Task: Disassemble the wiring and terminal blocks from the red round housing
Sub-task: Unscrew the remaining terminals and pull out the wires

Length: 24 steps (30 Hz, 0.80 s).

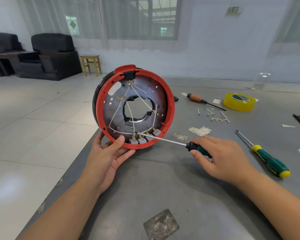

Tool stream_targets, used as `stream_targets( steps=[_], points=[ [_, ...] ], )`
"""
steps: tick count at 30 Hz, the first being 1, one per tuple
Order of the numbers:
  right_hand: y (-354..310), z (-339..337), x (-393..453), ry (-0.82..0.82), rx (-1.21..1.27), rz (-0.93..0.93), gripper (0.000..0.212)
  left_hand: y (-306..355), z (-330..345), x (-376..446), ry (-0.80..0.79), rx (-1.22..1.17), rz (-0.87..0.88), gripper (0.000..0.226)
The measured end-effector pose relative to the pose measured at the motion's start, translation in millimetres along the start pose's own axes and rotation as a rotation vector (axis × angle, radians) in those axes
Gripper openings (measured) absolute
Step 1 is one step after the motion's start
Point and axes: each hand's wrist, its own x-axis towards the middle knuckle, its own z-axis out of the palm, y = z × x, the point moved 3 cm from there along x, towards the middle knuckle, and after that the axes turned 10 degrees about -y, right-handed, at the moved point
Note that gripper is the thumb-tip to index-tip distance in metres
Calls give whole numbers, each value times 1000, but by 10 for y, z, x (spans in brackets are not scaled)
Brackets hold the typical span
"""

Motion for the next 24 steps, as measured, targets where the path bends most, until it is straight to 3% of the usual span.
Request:
stream_targets(
  steps=[17, 24],
  points=[
    [-16, -215, 18, -98, -84, -71, 44, -7, -19, -2, -19, 29, -17, 62],
    [-67, -234, 52, -172, -94, -112, 44, 1, -6, 0, -26, 30, 6, 76]
  ],
)
